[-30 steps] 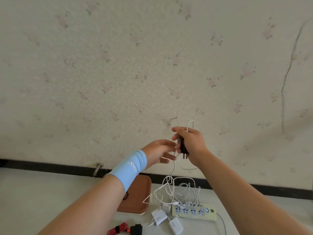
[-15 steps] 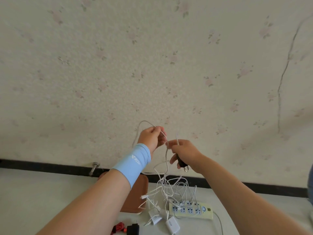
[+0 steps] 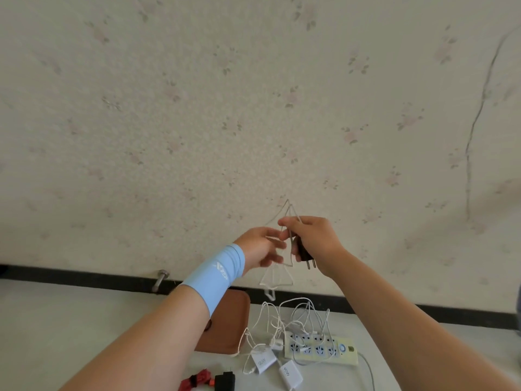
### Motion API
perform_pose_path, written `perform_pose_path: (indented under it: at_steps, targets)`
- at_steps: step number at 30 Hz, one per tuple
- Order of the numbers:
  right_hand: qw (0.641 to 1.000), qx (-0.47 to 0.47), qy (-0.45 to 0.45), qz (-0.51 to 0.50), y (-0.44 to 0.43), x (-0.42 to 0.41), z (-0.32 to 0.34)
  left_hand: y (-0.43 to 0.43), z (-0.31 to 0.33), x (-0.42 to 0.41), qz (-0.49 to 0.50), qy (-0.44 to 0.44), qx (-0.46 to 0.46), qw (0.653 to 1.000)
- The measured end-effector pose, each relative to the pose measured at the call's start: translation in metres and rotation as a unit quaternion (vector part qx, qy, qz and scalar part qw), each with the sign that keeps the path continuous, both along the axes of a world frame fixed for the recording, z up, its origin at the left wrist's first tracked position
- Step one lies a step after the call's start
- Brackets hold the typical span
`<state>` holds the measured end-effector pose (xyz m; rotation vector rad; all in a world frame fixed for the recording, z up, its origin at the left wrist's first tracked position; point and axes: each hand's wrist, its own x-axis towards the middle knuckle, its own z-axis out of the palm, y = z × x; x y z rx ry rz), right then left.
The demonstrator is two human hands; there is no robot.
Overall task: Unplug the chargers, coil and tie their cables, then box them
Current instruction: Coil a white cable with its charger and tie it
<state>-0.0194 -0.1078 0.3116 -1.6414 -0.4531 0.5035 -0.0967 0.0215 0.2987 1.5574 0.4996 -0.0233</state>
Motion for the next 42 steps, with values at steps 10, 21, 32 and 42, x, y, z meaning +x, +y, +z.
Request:
perform_pose_path:
  at_steps: [10, 21, 32, 42]
  targets:
    - [0.994, 0.042, 0.099, 0.035, -0.010, 0.009, 0.005, -0.010, 0.003, -0.003, -0.144, -0.012, 0.205, 0.968]
    - [0.968, -0.145, -0.009, 0.204, -0.019, -0.016, 0.001, 0.011, 0.028, -0.027, 0.144, -0.151, -0.284, 0.936]
    - [0.964, -0.077, 0.059, 0.246, -0.010, -0.051, 0.009, 0.024, 0.051, -0.068, 0.239, -0.208, -0.350, 0.882]
    - [0.959, -0.022, 0.068, 0.273, 0.009, -0.074, 0.011, 0.022, 0.045, -0.109, 0.197, -0.146, -0.037, 0.969]
